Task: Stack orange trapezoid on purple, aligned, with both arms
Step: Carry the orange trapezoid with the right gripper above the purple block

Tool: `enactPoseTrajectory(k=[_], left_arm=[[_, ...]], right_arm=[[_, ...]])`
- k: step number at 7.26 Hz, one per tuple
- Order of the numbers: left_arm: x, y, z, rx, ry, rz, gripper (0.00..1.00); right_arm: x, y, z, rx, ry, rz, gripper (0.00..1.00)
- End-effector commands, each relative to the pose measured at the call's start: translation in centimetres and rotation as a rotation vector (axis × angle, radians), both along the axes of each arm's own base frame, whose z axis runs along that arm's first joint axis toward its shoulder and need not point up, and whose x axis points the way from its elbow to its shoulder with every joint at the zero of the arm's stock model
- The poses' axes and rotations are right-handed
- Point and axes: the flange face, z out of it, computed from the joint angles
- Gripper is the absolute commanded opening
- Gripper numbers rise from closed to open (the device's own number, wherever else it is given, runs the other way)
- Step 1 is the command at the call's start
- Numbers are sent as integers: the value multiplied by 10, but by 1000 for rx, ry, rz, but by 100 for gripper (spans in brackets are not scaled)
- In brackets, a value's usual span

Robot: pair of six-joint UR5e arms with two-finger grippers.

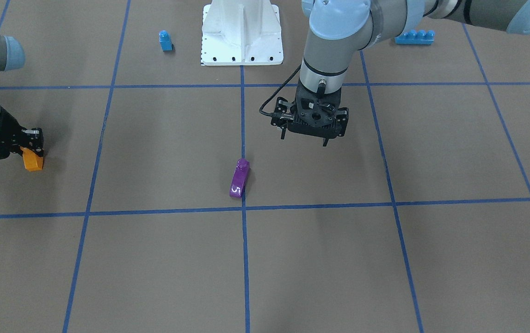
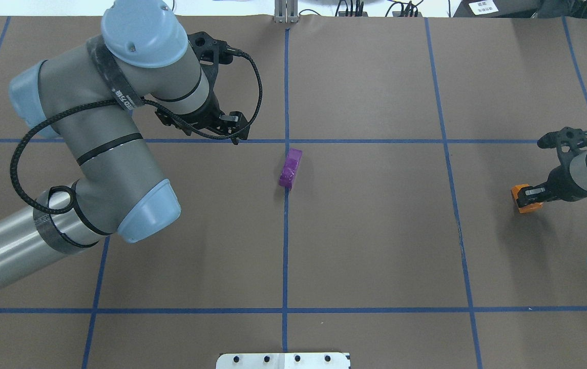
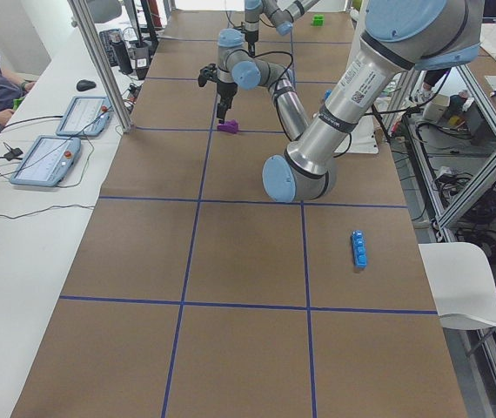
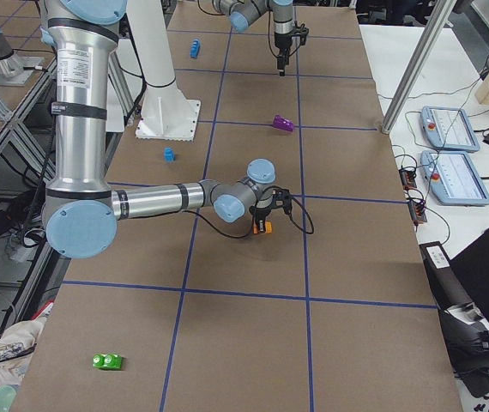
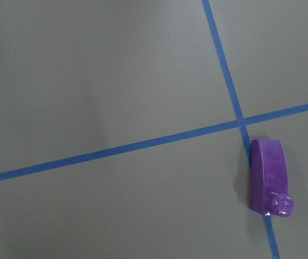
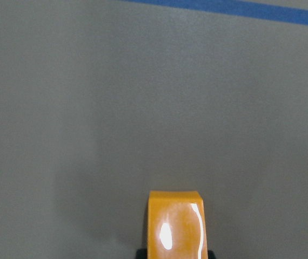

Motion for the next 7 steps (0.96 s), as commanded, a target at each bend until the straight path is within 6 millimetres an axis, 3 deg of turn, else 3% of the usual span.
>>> enactPoseTrajectory(k=[1,2,3,4,5,7], left_arm=[[-8,0,-5,10,6,-4,100],[-15,0,3,6,-2,-7,100],[-34,1,22,0,-10,-19,100],[-62,-3,44,16,-16,25,100],[-98,-9,75,10,-28,39,100],[-182,-7,161,27,-96,94,100]], right_arm=[[1,0,-33,-28,-8,-9,0],[-6,-10,-97,-52,6,-8,0],[-25,-40,-169,-74,23,0,0],[-45,-64,-224,-67,25,5,0],[-67,-75,-265,-50,4,-6,0],[-146,-84,-332,-133,-47,48,0]])
